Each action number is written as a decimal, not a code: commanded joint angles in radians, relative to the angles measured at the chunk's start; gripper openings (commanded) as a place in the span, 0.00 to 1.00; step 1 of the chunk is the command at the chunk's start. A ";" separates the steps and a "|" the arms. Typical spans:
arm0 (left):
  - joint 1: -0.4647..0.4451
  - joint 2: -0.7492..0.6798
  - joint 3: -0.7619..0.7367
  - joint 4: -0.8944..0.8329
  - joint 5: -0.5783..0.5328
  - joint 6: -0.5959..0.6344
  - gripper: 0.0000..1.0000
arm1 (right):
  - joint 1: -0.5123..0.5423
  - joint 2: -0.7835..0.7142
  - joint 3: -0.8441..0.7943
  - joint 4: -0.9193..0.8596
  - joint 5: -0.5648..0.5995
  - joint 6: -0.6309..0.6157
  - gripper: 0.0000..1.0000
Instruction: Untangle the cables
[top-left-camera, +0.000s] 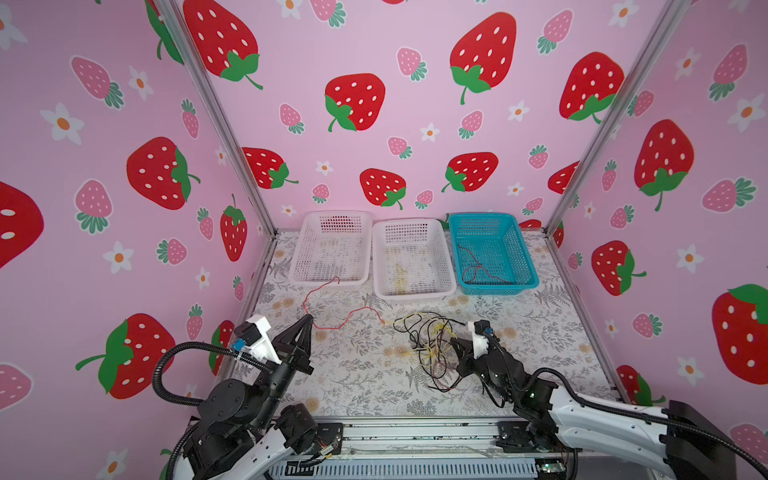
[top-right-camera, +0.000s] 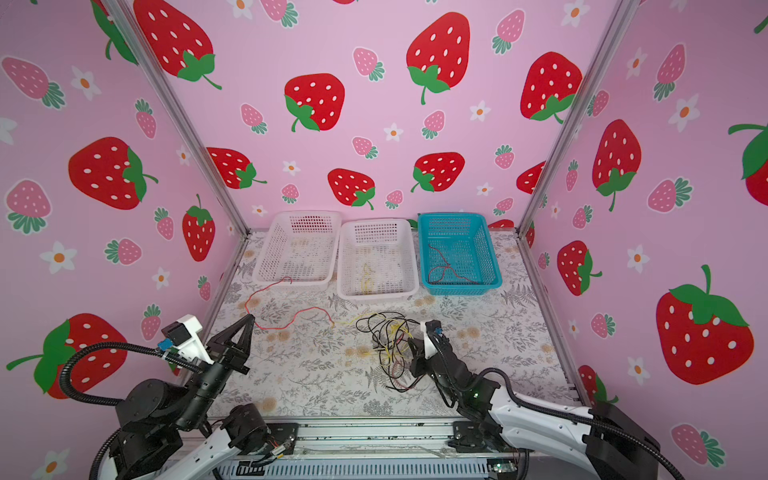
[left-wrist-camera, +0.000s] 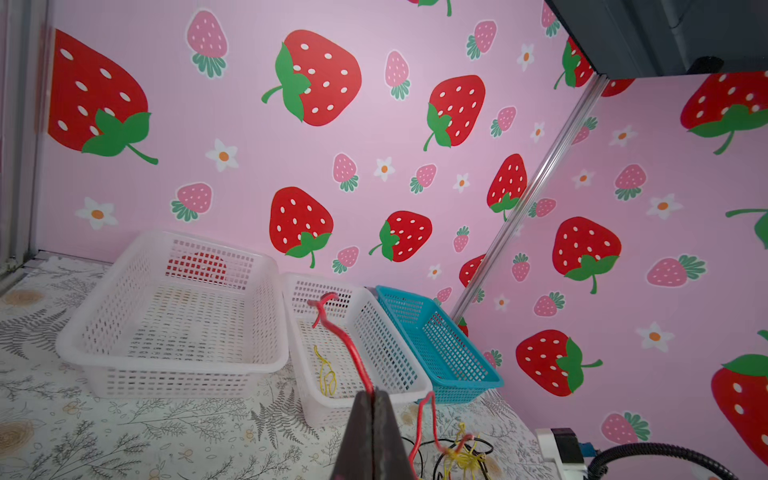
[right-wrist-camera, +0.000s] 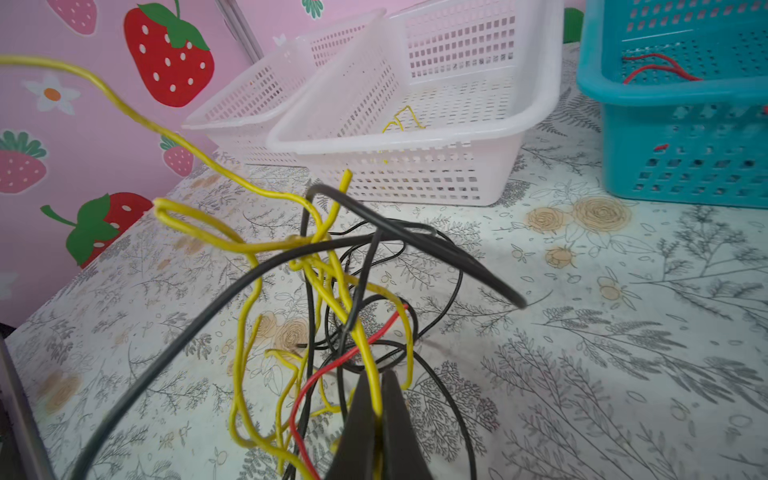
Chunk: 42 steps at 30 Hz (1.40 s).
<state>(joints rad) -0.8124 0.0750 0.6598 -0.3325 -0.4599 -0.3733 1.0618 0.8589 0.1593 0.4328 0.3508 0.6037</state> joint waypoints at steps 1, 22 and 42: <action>0.000 0.009 0.054 0.033 -0.027 0.014 0.00 | -0.048 -0.007 0.016 -0.155 -0.045 0.080 0.00; -0.008 0.449 0.357 -0.105 0.159 0.106 0.00 | -0.110 0.015 0.145 -0.234 -0.148 -0.087 0.43; 0.070 1.233 0.792 0.169 0.527 0.294 0.00 | -0.111 -0.436 0.467 -0.738 0.241 -0.158 0.93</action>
<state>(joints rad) -0.7773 1.2186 1.3678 -0.2550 -0.0353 -0.1116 0.9543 0.4805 0.6052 -0.1848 0.4816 0.4477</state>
